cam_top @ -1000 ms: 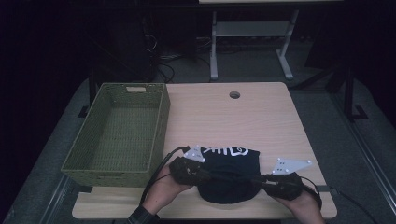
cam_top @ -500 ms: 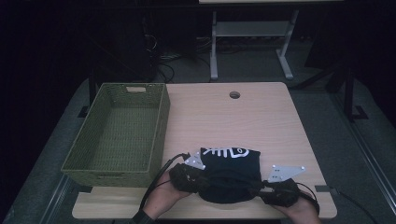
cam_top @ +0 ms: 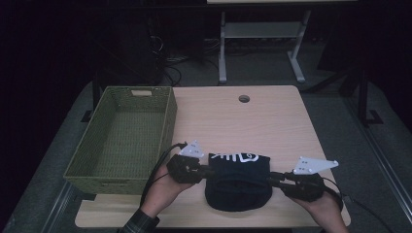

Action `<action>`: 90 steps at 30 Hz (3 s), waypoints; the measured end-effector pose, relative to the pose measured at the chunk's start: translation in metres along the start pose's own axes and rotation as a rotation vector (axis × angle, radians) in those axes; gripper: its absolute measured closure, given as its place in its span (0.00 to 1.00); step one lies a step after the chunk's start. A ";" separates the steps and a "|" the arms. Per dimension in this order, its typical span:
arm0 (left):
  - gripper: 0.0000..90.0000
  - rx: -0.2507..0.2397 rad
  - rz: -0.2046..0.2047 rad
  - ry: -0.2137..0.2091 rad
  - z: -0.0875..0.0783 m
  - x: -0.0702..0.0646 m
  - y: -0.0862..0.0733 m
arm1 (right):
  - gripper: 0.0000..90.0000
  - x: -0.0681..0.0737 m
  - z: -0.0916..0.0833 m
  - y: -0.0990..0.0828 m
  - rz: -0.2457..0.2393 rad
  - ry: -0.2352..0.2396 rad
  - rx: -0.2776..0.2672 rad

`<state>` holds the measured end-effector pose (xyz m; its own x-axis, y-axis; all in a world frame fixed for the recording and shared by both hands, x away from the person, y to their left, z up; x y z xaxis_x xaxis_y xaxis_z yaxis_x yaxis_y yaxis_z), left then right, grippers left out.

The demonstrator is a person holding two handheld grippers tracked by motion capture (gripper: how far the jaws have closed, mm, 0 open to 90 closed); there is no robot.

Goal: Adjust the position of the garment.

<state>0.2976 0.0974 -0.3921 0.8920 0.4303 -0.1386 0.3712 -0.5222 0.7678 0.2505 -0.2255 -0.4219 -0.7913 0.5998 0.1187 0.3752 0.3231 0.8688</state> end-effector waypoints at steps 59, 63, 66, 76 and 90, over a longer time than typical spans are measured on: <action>0.55 0.087 -0.033 0.079 0.064 0.037 0.012 | 0.51 0.022 0.045 -0.016 -0.041 0.018 0.058; 0.43 0.091 -0.055 0.091 0.053 0.034 0.005 | 0.42 0.010 0.033 -0.015 -0.020 -0.046 0.036; 0.35 0.104 -0.091 0.111 0.052 0.034 -0.003 | 0.37 0.001 0.026 -0.018 0.002 -0.097 0.023; 0.26 0.177 -0.110 0.103 0.074 0.041 -0.020 | 0.23 -0.036 0.014 -0.039 0.060 -0.227 0.043; 0.24 0.178 -0.122 0.082 0.083 0.042 -0.028 | 0.15 -0.060 0.023 -0.053 0.089 -0.301 0.079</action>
<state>0.3462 0.0689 -0.4714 0.8166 0.5527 -0.1667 0.5210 -0.5811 0.6253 0.2892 -0.2614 -0.4858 -0.5803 0.8137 0.0348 0.4818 0.3085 0.8202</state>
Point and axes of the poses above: each handheld gripper's, and its own axes: z roughly forward along the jaws, y roughly out of its top, x roughly to its left, the point moved 2 cm from there along z, roughly forward along the jaws, and after that the axes turned 6 degrees about -x, right-handed, at the moved point
